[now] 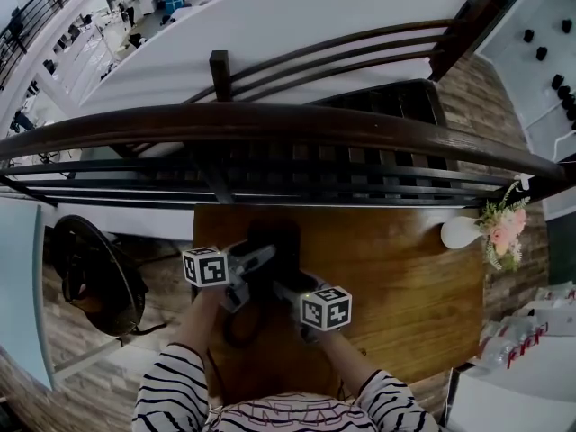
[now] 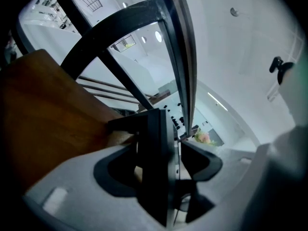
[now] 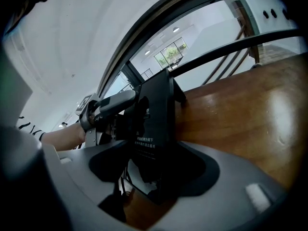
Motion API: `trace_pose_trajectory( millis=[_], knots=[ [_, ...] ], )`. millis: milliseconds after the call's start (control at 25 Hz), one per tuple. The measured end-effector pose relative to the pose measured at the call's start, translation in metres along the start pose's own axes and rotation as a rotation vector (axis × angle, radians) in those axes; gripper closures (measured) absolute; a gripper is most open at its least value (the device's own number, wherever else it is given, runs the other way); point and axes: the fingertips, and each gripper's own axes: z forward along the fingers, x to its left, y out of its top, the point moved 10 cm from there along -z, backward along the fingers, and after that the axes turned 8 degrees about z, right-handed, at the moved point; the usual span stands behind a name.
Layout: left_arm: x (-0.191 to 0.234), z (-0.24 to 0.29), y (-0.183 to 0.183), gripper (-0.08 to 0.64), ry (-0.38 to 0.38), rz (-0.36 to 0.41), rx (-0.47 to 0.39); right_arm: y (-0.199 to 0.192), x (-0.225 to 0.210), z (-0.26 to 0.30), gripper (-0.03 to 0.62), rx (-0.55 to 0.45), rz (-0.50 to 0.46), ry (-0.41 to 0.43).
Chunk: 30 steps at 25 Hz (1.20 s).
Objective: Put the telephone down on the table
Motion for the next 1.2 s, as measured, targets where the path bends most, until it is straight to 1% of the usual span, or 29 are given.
trace_pose_trajectory(
  millis=[120, 200, 280, 400, 600, 720, 800, 920, 1000, 1200],
  knots=[
    [-0.004, -0.006, -0.005, 0.25, 0.043, -0.005, -0.004, -0.005, -0.001, -0.004, 0.278, 0.0, 0.006, -0.022],
    [-0.008, -0.014, -0.009, 0.22, 0.077, 0.008, 0.005, -0.008, 0.001, -0.01, 0.272, -0.007, 0.009, -0.027],
    [-0.011, -0.024, -0.015, 0.212, 0.107, 0.022, 0.006, -0.012, 0.005, -0.016, 0.268, -0.024, 0.008, -0.026],
    [-0.021, -0.037, -0.023, 0.212, 0.137, 0.034, -0.032, -0.019, 0.01, -0.026, 0.267, -0.047, 0.009, -0.019],
    [-0.043, -0.06, -0.033, 0.212, 0.211, 0.103, -0.1, -0.03, 0.022, -0.044, 0.273, -0.072, -0.006, -0.001],
    [-0.063, -0.076, -0.041, 0.212, 0.256, 0.156, -0.133, -0.04, 0.032, -0.058, 0.285, -0.094, -0.027, 0.0],
    [-0.079, -0.087, -0.049, 0.213, 0.27, 0.179, -0.15, -0.049, 0.039, -0.07, 0.302, -0.112, -0.041, -0.003],
    [-0.105, -0.106, -0.063, 0.225, 0.285, 0.208, -0.182, -0.065, 0.052, -0.09, 0.343, -0.136, -0.068, -0.009],
    [-0.126, -0.115, -0.071, 0.247, 0.293, 0.233, -0.2, -0.074, 0.059, -0.107, 0.371, -0.151, -0.088, -0.009],
    [-0.184, -0.126, -0.091, 0.341, 0.306, 0.297, -0.231, -0.088, 0.074, -0.153, 0.432, -0.183, -0.13, 0.009]
  ],
)
